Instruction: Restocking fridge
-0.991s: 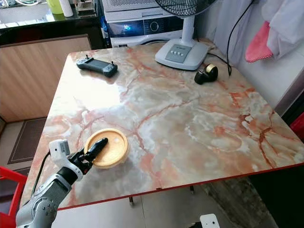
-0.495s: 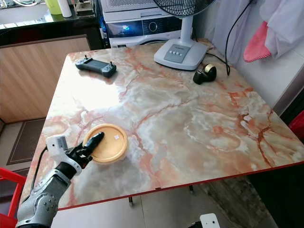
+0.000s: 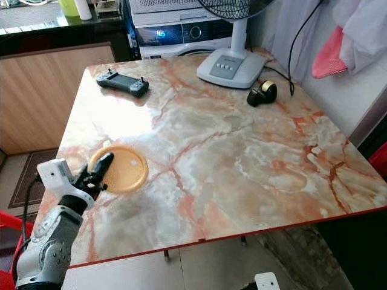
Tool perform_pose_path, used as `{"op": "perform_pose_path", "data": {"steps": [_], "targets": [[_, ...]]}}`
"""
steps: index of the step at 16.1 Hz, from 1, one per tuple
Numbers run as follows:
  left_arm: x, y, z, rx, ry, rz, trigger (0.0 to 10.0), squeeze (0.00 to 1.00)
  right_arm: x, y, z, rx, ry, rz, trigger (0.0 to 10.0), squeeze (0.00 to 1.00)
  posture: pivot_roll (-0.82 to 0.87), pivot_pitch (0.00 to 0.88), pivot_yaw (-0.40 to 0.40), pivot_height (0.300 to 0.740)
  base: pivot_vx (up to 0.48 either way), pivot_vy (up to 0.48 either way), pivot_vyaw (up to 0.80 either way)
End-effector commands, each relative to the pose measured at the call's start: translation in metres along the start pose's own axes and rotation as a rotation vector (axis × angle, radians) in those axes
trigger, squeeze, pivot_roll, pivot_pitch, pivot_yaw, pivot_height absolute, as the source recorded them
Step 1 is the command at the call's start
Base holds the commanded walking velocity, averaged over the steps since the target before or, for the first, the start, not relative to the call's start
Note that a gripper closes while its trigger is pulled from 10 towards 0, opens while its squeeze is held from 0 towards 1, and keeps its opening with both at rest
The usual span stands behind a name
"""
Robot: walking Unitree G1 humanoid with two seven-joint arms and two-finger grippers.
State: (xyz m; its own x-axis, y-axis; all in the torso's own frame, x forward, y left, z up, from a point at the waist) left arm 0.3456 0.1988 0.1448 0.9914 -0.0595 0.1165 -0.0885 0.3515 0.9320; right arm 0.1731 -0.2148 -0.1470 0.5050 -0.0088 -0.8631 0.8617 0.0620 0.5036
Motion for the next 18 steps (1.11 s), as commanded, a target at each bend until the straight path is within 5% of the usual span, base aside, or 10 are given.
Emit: {"op": "perform_pose_path", "data": {"steps": [1,6,9,18], "targets": [[-0.002,0.019,-0.002,0.04,0.034,0.06,10.0,0.0,-0.001,-0.009,-0.001,0.007,-0.001,-0.018,10.0,0.0,0.02,0.076,0.022,0.74,0.0,0.0,0.0],[0.001,0.041,-0.002,0.205,0.149,0.137,10.0,0.0,-0.002,-0.011,-0.003,0.099,-0.018,-0.003,10.0,0.0,0.02,0.051,0.045,0.74,0.0,0.0,0.0],[0.001,0.039,0.006,0.257,0.119,0.118,10.0,0.0,-0.001,-0.012,-0.006,0.13,-0.027,-0.002,10.0,0.0,0.03,0.022,0.085,0.74,0.0,0.0,0.0],[0.015,0.041,0.005,0.287,0.112,0.116,10.0,0.0,0.002,-0.01,-0.034,0.171,-0.005,0.012,10.0,0.0,0.0,0.012,0.127,0.74,0.0,0.0,0.0]]}}
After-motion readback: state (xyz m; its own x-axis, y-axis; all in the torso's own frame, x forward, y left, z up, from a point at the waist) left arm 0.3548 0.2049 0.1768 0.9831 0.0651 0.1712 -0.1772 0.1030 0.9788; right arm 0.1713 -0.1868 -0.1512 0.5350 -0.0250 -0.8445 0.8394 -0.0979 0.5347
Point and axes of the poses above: a point about 5 cm out from each wrist's last joint towards the gripper, its own x axis pointing out of the wrist towards the gripper, its own y axis along the axis of the wrist's last joint, z = x × y, the point moved 6 cm from there along x, pointing out of the wrist towards the gripper, and after that the axes turned 2 degrees about x, right-handed, at the moved point
